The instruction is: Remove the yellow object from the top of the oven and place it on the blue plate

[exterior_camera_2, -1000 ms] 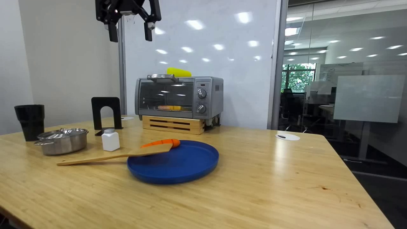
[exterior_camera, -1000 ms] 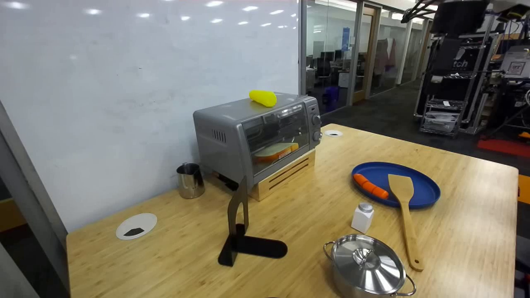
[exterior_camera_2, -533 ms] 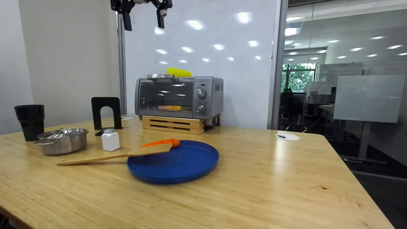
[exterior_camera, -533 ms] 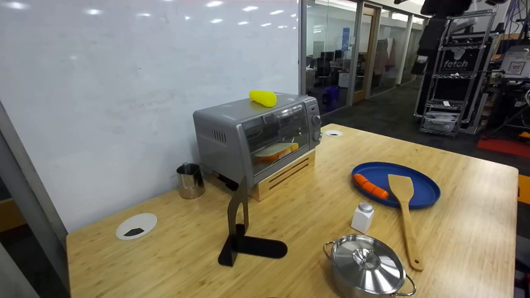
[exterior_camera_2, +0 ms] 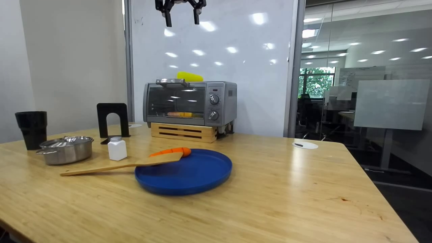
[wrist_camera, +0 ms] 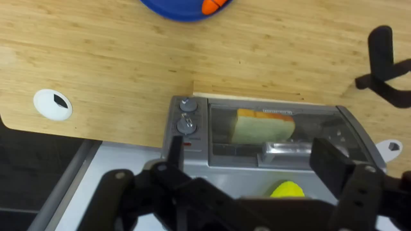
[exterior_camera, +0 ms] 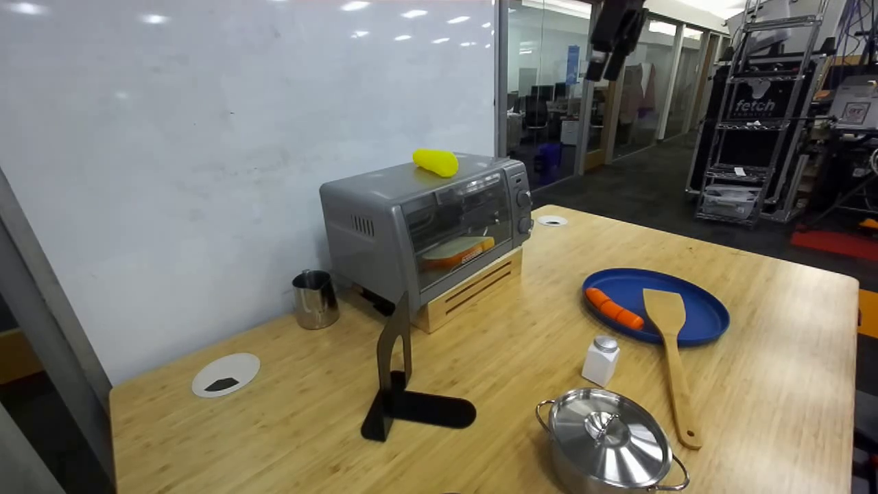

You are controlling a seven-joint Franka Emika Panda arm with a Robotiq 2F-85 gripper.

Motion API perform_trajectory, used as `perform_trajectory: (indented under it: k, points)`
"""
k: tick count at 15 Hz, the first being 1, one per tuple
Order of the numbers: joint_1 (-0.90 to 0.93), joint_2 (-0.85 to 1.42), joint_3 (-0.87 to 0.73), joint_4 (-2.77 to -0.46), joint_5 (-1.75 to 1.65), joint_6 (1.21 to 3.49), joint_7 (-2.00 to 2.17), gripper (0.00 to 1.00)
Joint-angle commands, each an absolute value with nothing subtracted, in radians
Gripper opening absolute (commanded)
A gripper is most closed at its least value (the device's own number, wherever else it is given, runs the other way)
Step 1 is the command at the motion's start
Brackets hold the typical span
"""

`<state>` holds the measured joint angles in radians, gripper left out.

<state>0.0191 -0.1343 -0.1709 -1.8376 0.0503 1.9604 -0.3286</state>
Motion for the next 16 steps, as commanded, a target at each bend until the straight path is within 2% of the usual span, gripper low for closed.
perform_trajectory:
  k: [1,7,16]
  points:
    - [0.001,0.047,-0.126,-1.586,0.137,1.939,-0.211,1.0]
    - [-0.006,0.239,-0.076,-1.383,0.211,1.999,0.032,1.0]
    - [0.003,0.392,-0.037,-1.352,0.175,2.014,0.052,1.0]
